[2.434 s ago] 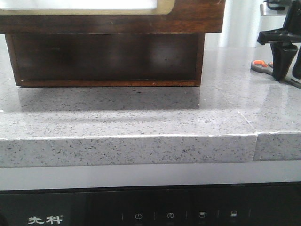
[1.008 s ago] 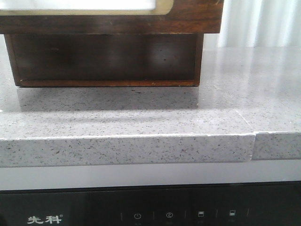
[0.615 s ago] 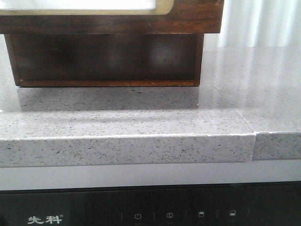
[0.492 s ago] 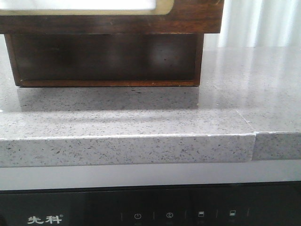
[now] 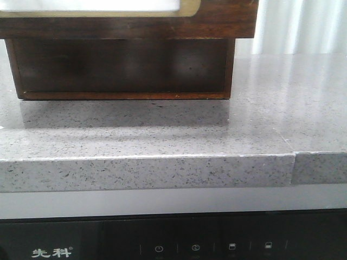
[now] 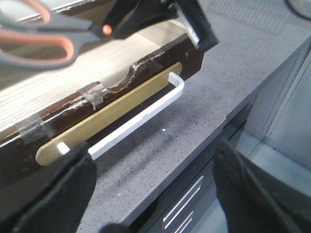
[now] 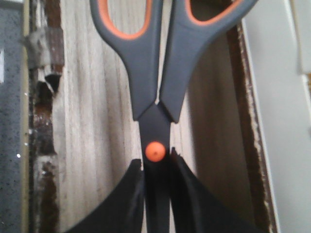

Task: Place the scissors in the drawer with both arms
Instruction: 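Carry the scissors over the open drawer with the right gripper, then lower the scissors into the drawer and open the right gripper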

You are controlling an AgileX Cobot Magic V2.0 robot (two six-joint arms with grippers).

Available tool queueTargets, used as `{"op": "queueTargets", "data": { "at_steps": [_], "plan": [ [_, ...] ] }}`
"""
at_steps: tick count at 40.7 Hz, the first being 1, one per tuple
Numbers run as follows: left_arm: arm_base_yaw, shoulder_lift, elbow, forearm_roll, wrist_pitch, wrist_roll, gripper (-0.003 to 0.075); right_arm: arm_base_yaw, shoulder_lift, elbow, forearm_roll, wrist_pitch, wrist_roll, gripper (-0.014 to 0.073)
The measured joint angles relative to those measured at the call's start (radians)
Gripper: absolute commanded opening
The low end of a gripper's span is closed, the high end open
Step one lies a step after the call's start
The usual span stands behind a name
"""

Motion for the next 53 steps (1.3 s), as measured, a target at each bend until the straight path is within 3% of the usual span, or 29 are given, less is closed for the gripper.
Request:
{"op": "queueTargets", "data": {
  "at_steps": [13,20,24,41,53],
  "plan": [
    [0.0,0.0,0.0,0.0,0.0,0.0,0.0491,0.0,0.078,0.0,-0.102,0.022,-0.003,0.009],
    [0.0,0.0,0.0,0.0,0.0,0.0,0.0491,0.001,0.078,0.0,-0.126,0.036,0.036,0.0318],
    [0.0,0.0,0.0,0.0,0.0,0.0,0.0491,0.001,0.078,0.0,-0.149,0.031,0.069,0.0386],
    [0.0,0.0,0.0,0.0,0.0,0.0,0.0491,0.001,0.046,0.0,-0.176,0.029,0.185,0.0383],
    [0.0,0.0,0.0,0.0,0.0,0.0,0.0491,0.001,-0.106,0.0,-0.174,0.094,0.562,0.0383]
  ]
}}
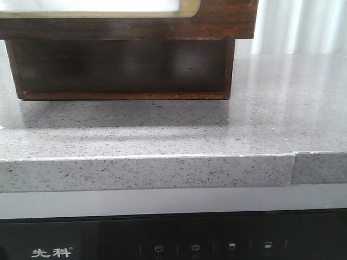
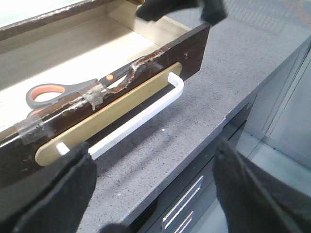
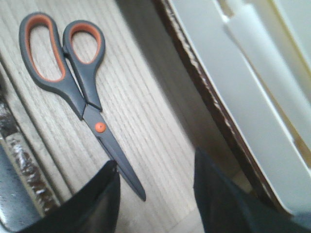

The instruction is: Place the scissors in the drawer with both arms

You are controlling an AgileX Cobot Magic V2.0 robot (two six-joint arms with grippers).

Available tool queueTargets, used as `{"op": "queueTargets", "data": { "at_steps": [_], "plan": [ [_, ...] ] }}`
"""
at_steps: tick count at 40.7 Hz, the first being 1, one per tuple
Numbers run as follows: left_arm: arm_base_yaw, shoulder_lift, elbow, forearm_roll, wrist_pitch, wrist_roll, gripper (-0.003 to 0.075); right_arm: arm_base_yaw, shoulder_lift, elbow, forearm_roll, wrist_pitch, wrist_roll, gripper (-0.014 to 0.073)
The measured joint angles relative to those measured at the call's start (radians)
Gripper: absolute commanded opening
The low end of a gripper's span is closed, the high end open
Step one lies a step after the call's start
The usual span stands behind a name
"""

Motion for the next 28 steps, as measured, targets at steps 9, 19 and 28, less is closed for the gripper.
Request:
{"op": "queueTargets", "data": {
  "at_steps": [9,19,28],
  "plan": [
    [0.0,0.0,0.0,0.0,0.0,0.0,0.0491,0.0,-0.169,0.049,0.002,0.062,0.234,0.0383],
    [0.0,0.0,0.0,0.0,0.0,0.0,0.0491,0.0,-0.423,0.262,0.041,0.055,0.321,0.0383],
    [0.0,0.0,0.0,0.0,0.0,0.0,0.0491,0.0,-0.667,0.475,0.047,0.038,0.402,0.0383]
  ]
}}
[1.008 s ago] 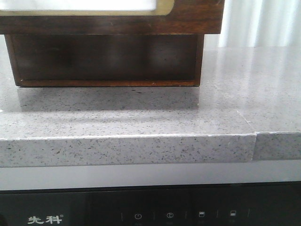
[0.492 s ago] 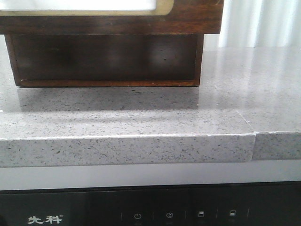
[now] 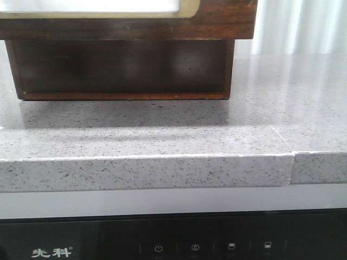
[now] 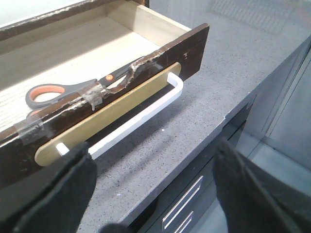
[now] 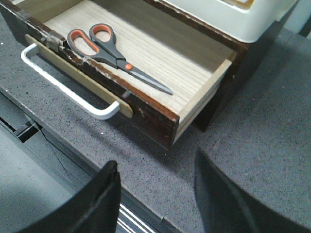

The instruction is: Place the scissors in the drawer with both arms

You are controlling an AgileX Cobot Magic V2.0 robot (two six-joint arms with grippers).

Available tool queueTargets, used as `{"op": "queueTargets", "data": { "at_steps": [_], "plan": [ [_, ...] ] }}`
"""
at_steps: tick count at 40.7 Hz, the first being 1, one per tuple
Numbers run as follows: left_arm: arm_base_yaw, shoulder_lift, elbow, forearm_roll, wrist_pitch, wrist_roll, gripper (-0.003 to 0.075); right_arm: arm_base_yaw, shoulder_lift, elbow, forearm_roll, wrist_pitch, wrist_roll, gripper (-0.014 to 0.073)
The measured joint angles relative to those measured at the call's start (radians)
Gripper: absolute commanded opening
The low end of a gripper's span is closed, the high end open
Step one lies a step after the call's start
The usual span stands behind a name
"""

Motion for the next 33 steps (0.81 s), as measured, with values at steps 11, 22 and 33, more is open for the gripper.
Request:
{"op": "queueTargets", "data": {
  "at_steps": [11,22,33],
  "plan": [
    [0.0,0.0,0.0,0.0,0.0,0.0,0.0491,0.0,-0.214,0.154,0.019,0.0,0.06,0.0383],
    [0.0,0.0,0.0,0.0,0.0,0.0,0.0491,0.0,-0.283,0.189,0.023,0.012,0.069,0.0383],
    [0.0,0.0,0.0,0.0,0.0,0.0,0.0454,0.0,-0.283,0.197,0.023,0.017,0.07,0.0254]
  ]
}}
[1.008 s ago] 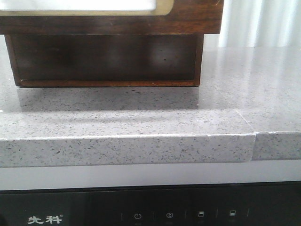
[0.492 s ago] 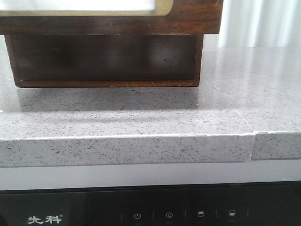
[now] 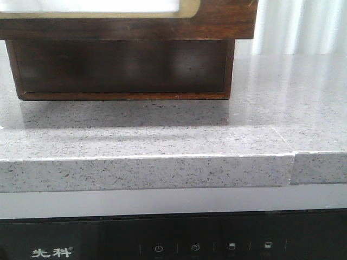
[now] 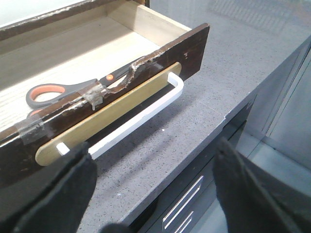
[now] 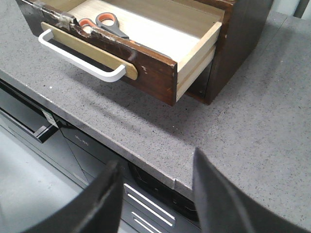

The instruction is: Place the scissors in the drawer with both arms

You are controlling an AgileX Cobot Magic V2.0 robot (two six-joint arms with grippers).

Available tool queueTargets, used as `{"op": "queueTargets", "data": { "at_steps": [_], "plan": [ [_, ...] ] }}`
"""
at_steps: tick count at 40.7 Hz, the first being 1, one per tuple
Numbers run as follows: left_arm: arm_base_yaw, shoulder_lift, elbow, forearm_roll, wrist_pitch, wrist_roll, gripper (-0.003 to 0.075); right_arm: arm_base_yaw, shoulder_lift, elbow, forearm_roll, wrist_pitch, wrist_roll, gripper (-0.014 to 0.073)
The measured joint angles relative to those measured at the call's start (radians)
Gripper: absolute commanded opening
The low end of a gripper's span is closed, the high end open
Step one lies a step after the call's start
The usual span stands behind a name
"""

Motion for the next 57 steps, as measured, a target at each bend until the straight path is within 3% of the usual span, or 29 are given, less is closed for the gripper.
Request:
{"op": "queueTargets", "data": {
  "at_steps": [10,12,19,52,57],
  "plan": [
    [0.0,0.0,0.0,0.0,0.0,0.0,0.0207,0.0,0.0,0.002,0.0,0.002,0.0,-0.0039],
    [0.0,0.0,0.0,0.0,0.0,0.0,0.0145,0.0,0.0,0.002,0.0,0.002,0.0,-0.0071],
    [0.0,0.0,0.0,0.0,0.0,0.0,-0.0019,0.0,0.0,0.002,0.0,0.002,-0.002,-0.0067],
    [0.0,-0.002,0.0,0.0,0.0,0.0,-0.002,0.0,0.0,0.002,-0.031,0.002,-0.011,-0.0067],
    [0.055,-0.019,0.011,0.021,-0.028,0.0,-0.002,0.0,0.0,0.002,-0.031,0.002,-0.011,-0.0067]
  ]
}}
